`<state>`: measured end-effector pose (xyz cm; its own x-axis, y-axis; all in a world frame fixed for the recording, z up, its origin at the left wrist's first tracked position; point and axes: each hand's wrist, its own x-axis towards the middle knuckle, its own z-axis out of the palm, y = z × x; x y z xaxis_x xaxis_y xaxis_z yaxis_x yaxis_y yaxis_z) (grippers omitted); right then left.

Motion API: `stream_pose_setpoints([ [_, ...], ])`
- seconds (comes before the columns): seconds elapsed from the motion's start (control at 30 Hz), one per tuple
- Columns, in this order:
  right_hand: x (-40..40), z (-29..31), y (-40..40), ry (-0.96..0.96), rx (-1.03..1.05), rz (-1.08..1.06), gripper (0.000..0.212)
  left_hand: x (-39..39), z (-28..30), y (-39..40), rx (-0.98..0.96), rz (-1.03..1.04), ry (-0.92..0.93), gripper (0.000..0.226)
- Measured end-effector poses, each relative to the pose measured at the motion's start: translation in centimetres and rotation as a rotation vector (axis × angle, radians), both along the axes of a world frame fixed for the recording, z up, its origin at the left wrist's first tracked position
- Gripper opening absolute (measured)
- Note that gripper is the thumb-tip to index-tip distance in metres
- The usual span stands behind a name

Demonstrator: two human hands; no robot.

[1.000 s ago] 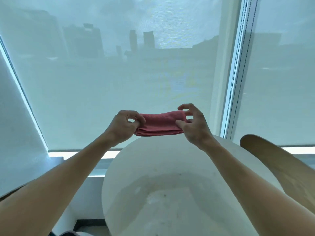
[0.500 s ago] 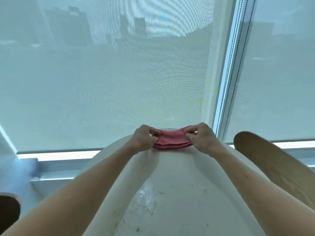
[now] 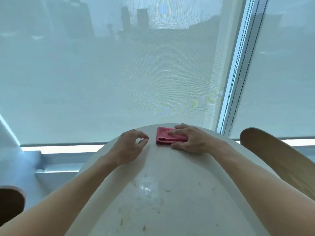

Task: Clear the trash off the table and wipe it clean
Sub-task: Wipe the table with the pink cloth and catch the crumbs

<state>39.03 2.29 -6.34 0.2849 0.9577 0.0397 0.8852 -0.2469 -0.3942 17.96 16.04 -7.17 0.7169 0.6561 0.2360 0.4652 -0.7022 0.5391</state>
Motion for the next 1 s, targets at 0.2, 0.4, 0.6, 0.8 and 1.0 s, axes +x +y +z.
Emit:
stream_pose_setpoints([
  [0.2,-1.5,-1.0,0.7,0.012,0.071,-0.033,0.038,-4.0,-0.7,0.4,-0.017,0.022,-0.007,0.02],
  [0.4,-6.3,-1.0,0.3,0.042,0.104,-0.002,0.034,-5.2,-0.9,0.3,-0.052,0.0,-0.002,0.024],
  [0.6,-10.9,-1.3,-0.8,0.097,0.124,0.047,0.034,-5.5,-1.0,0.7,-0.077,-0.008,-0.002,0.026],
  [0.8,-14.2,-1.3,-2.4,0.166,0.201,0.113,0.023,-6.3,-1.1,1.1,-0.15,-0.002,-0.047,0.026],
  [1.0,-10.5,0.2,-2.6,0.737,0.514,-0.059,0.025,-8.4,-0.4,-0.9,-0.278,-0.029,-0.182,0.027],
])
